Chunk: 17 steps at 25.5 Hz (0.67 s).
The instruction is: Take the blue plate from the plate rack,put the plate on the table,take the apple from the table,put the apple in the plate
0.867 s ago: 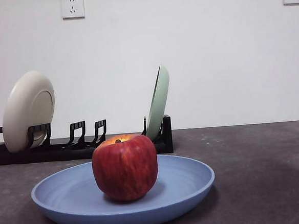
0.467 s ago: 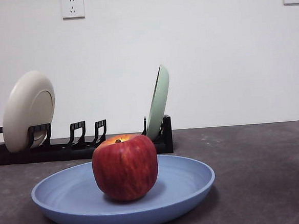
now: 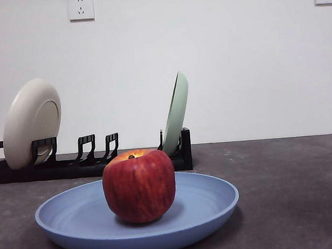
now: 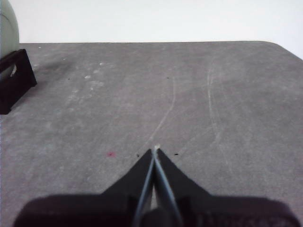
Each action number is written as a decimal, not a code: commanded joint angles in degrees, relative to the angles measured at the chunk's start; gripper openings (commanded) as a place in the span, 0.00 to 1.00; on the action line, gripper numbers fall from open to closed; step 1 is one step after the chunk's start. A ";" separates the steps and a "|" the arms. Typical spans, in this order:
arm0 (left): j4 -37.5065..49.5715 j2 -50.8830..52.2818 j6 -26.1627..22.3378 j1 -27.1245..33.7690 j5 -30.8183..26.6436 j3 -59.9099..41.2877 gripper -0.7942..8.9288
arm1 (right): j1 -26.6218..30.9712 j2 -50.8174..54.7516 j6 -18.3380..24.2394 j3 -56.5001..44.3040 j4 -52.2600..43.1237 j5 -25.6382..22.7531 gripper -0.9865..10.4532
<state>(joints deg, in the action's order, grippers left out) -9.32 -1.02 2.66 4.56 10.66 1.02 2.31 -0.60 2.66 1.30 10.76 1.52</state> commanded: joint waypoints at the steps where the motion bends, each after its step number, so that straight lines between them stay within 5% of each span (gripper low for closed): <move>1: 0.39 -0.17 0.33 0.02 0.00 -0.57 0.08 | 0.09 0.15 0.33 -0.50 -0.02 -0.04 0.09; 17: 0.39 -0.26 0.33 0.02 0.00 -0.57 0.08 | 0.07 0.09 -1.14 -0.50 -0.22 -0.09 0.09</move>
<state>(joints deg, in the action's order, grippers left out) -9.34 -1.28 2.66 4.56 10.66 1.02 2.31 -0.60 2.15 1.30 10.72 1.52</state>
